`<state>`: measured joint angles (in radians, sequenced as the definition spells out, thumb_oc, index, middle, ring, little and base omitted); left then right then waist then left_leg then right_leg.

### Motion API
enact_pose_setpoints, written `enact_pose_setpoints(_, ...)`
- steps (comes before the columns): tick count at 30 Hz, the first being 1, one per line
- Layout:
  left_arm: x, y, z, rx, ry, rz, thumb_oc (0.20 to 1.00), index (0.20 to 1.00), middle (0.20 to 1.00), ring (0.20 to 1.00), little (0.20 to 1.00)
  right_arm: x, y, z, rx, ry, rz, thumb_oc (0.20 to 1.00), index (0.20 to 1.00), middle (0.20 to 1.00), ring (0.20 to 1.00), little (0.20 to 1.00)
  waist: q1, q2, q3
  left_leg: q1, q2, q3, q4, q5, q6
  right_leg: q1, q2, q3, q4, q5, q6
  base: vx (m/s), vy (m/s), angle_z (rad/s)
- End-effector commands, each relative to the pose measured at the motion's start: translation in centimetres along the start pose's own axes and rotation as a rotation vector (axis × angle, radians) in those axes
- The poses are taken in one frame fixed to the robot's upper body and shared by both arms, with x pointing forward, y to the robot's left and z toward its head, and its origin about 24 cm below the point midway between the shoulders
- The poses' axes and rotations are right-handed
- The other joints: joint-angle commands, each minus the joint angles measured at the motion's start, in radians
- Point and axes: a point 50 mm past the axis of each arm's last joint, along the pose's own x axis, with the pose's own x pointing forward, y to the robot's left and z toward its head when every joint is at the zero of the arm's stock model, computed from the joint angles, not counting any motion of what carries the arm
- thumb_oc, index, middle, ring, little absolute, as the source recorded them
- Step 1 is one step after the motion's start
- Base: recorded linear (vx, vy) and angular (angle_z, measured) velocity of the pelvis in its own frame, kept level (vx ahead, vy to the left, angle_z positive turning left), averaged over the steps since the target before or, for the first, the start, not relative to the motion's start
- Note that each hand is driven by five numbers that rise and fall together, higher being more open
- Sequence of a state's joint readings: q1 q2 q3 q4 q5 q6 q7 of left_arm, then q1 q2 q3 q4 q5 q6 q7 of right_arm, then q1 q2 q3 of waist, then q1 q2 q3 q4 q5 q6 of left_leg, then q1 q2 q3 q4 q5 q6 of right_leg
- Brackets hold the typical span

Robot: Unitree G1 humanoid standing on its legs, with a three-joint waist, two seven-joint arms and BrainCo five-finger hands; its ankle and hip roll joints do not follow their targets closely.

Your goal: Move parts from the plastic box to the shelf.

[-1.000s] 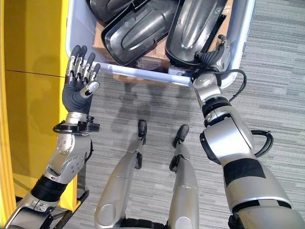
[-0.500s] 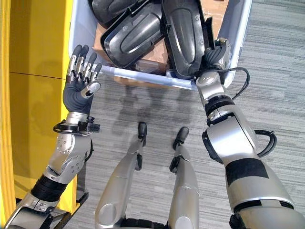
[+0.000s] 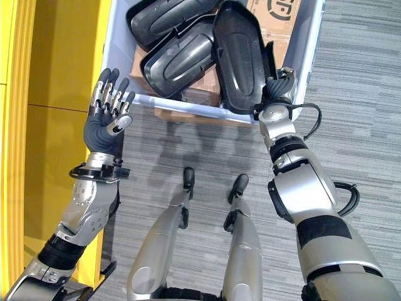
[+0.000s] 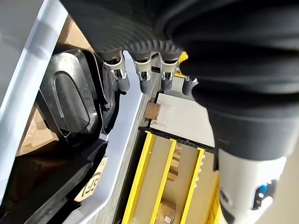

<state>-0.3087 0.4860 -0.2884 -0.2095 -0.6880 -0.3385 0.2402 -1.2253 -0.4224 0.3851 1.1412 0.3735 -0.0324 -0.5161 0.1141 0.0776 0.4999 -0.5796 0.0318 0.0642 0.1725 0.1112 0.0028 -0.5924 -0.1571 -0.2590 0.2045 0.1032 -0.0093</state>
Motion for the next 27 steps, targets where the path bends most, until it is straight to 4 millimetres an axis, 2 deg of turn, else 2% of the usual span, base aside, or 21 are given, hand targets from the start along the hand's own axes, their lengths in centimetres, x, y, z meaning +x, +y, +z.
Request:
enact_pose_setpoints(1, -1.0, 1.2, 1.3, 0.018, -0.043, 0.011, 1.000, 1.000, 1.000, 1.000, 1.000, -1.8, 2.0, 1.2, 0.129, -0.151, 0.069, 0.200, 0.200, 0.200, 0.200, 0.200, -0.003, -0.050, -0.051, 0.024, 0.017, -0.015, -0.005, -0.053, -0.034, 0.119, -0.069, 0.086, -0.037, -0.047, 0.135, 0.00, 0.000, 0.00)
enact_pose_setpoints(5, -2.1, 2.4, 0.8, 0.029, 0.008, 0.059, 1.000, 1.000, 1.000, 1.000, 1.000, -4.0, 2.3, 2.5, 0.215, -0.291, 0.139, 0.200, 0.200, 0.200, 0.200, 0.200, -0.020, -0.065, -0.069, 0.065, 0.027, -0.013, -0.023, -0.047, -0.037, 0.156, -0.060, 0.086, -0.055, -0.045, 0.132, 0.01, -0.041, -0.05)
enact_pose_setpoints(16, -4.1, 4.0, -0.2, 0.081, 0.107, 0.100, 1.000, 1.000, 1.000, 1.000, 1.000, -9.4, 1.2, 1.9, 0.338, -0.465, 0.259, 0.200, 0.200, 0.200, 0.200, 0.200, -0.051, -0.085, -0.133, 0.177, 0.057, -0.011, -0.058, -0.037, -0.044, 0.250, -0.047, 0.085, -0.069, -0.060, 0.129, 0.03, -0.036, -0.05)
enact_pose_setpoints(17, -4.5, 4.2, -0.3, 0.083, 0.118, 0.110, 1.000, 1.000, 1.000, 1.000, 1.000, -10.4, 1.2, 1.6, 0.372, -0.474, 0.290, 0.200, 0.200, 0.200, 0.200, 0.200, -0.056, -0.090, -0.144, 0.197, 0.064, -0.010, -0.062, -0.037, -0.045, 0.266, -0.045, 0.085, -0.068, -0.065, 0.130, 0.03, -0.047, -0.09)
enact_pose_setpoints(20, -4.9, 4.4, -0.5, 0.086, 0.133, 0.122, 1.000, 1.000, 1.000, 1.000, 1.000, -11.2, 1.1, 1.2, 0.386, -0.479, 0.320, 0.200, 0.200, 0.200, 0.200, 0.200, -0.062, -0.095, -0.158, 0.222, 0.071, -0.008, -0.069, -0.036, -0.047, 0.284, -0.042, 0.085, -0.069, -0.071, 0.129, 0.04, -0.032, -0.09)
enact_pose_setpoints(24, -6.3, 5.0, -1.1, 0.094, 0.175, 0.157, 1.000, 1.000, 1.000, 1.000, 1.000, -13.4, 0.8, -0.8, 0.448, -0.425, 0.379, 0.200, 0.200, 0.200, 0.200, 0.200, -0.077, -0.102, -0.205, 0.288, 0.089, -0.006, -0.100, -0.031, -0.055, 0.344, -0.033, 0.084, -0.095, -0.080, 0.133, 0.05, -0.040, -0.03)
enact_pose_setpoints(27, -7.3, 5.7, -1.6, 0.120, 0.211, 0.190, 1.000, 1.000, 1.000, 1.000, 1.000, -14.3, 0.5, -1.8, 0.433, -0.404, 0.413, 0.200, 0.200, 0.200, 0.200, 0.200, -0.082, -0.101, -0.236, 0.331, 0.102, -0.001, -0.113, -0.032, -0.060, 0.379, -0.026, 0.086, -0.103, -0.089, 0.133, 0.05, -0.031, -0.04)
